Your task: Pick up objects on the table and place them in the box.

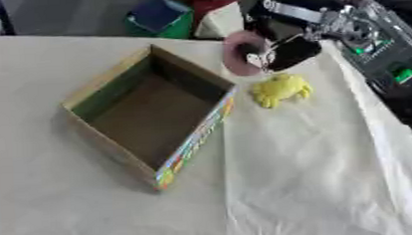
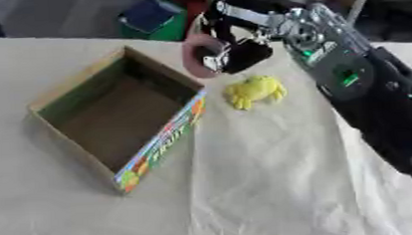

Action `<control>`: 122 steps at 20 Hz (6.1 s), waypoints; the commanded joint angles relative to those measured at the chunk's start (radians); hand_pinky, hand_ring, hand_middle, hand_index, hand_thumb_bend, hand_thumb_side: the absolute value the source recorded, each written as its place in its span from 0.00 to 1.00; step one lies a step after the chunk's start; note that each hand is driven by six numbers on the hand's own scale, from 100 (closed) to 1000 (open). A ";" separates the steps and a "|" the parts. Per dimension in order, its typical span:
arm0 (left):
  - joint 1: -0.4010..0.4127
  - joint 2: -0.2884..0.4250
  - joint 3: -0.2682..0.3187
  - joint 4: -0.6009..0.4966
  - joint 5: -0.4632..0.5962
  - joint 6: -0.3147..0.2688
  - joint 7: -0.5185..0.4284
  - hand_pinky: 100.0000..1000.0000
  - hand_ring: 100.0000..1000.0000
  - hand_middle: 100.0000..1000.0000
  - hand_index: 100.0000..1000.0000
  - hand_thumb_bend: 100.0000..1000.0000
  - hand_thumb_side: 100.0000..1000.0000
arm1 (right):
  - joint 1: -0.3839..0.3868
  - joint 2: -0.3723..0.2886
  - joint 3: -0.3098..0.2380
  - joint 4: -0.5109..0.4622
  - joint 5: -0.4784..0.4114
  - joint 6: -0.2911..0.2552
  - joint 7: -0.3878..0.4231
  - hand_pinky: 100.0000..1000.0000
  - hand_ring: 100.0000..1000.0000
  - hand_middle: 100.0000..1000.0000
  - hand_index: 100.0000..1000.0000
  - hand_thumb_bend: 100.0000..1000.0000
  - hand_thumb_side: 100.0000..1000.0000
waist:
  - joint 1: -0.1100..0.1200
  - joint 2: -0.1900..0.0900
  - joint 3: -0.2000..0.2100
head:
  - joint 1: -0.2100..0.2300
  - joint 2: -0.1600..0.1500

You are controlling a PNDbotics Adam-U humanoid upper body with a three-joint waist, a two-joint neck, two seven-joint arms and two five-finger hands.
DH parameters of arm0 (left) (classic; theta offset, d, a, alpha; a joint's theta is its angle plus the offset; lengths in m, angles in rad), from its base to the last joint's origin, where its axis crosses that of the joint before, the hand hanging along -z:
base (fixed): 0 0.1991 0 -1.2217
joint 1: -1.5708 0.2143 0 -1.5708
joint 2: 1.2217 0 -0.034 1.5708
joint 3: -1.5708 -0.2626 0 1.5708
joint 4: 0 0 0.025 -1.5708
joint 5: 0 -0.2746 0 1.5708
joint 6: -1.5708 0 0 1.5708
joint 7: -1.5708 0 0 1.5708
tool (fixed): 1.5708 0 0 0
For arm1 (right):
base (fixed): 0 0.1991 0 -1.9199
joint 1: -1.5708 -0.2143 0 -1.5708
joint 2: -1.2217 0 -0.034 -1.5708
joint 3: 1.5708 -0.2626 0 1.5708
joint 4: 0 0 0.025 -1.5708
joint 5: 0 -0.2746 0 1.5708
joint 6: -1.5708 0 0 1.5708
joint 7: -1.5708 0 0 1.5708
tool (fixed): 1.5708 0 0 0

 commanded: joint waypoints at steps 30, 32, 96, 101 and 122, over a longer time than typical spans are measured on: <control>-0.021 -0.004 -0.011 -0.017 0.011 0.003 -0.018 0.47 0.59 0.57 0.71 0.00 0.92 | -0.077 0.350 0.067 0.263 0.319 -0.088 0.088 0.62 0.62 0.39 0.74 0.00 0.11 | 0.014 -0.006 0.011 | -0.031 -0.017; -0.021 -0.004 -0.011 -0.017 0.011 0.003 -0.019 0.47 0.59 0.57 0.71 0.00 0.92 | -0.078 0.355 0.062 0.260 0.331 -0.090 0.107 0.63 0.65 0.43 0.80 0.00 0.11 | 0.014 -0.006 0.011 | -0.031 -0.017; -0.010 -0.008 -0.010 -0.017 -0.008 0.009 -0.020 0.47 0.59 0.58 0.71 0.00 0.91 | -0.041 0.018 -0.217 0.500 0.512 -0.183 0.092 0.73 0.85 0.79 1.00 0.00 0.34 | 0.032 0.010 -0.008 | -0.034 -0.028; -0.010 -0.006 -0.009 -0.017 -0.008 0.010 -0.021 0.47 0.59 0.58 0.71 0.00 0.91 | -0.033 0.002 -0.213 0.528 0.516 -0.212 0.109 0.73 0.85 0.79 1.00 0.00 0.31 | 0.032 0.010 -0.007 | -0.029 -0.027; -0.013 -0.003 -0.009 -0.017 -0.011 0.012 -0.024 0.47 0.59 0.58 0.71 0.00 0.91 | 0.016 -0.106 -0.213 0.401 0.315 -0.214 0.173 0.73 0.83 0.75 1.00 0.00 0.23 | 0.025 0.010 -0.009 | -0.008 -0.032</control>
